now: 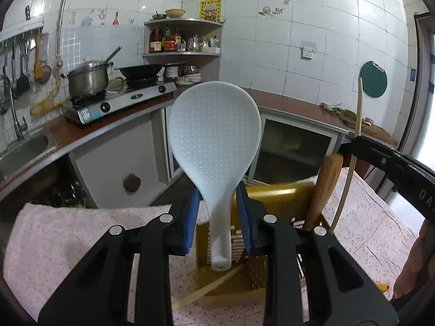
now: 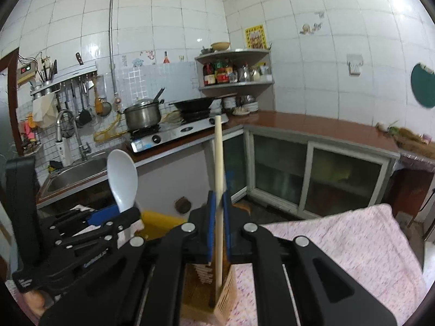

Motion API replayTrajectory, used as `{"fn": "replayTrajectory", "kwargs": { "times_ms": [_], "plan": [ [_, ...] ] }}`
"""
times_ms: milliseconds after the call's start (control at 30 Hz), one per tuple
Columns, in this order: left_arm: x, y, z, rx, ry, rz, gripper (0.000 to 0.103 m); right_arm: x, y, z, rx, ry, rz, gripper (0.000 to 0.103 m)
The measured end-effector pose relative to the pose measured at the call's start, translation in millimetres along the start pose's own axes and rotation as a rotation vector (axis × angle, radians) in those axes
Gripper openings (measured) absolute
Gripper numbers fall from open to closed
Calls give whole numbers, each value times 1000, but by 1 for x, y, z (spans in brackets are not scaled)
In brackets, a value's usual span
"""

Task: Organize utensils
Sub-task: 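Lower chopstick and paddle into the yellow holder and open both tools, then move both tools back over the remaining utensils on the cloth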

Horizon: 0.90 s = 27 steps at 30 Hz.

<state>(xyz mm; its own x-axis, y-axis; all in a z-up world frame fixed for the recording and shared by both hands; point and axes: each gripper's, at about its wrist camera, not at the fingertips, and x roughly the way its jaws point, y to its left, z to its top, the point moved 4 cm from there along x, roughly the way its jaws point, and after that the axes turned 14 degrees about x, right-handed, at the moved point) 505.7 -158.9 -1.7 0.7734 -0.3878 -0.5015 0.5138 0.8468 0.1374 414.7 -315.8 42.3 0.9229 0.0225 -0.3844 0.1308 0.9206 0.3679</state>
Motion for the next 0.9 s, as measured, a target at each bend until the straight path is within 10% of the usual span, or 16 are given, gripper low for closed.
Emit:
{"fn": "replayTrajectory", "kwargs": {
  "times_ms": [533, 700, 800, 900],
  "plan": [
    [-14, -13, -21, 31, -12, 8, 27, 4, -12, -39, -12, 79, -35, 7],
    [-25, -12, -14, 6, -29, -20, 50, -2, -13, -35, -2, 89, -18, 9],
    [-41, -8, -6, -16, -55, -9, 75, -9, -16, -32, 9, 98, -4, 43],
    [-57, -3, 0, -22, -62, -10, 79, -20, -16, -27, 4, 87, 4, 45]
  ]
}}
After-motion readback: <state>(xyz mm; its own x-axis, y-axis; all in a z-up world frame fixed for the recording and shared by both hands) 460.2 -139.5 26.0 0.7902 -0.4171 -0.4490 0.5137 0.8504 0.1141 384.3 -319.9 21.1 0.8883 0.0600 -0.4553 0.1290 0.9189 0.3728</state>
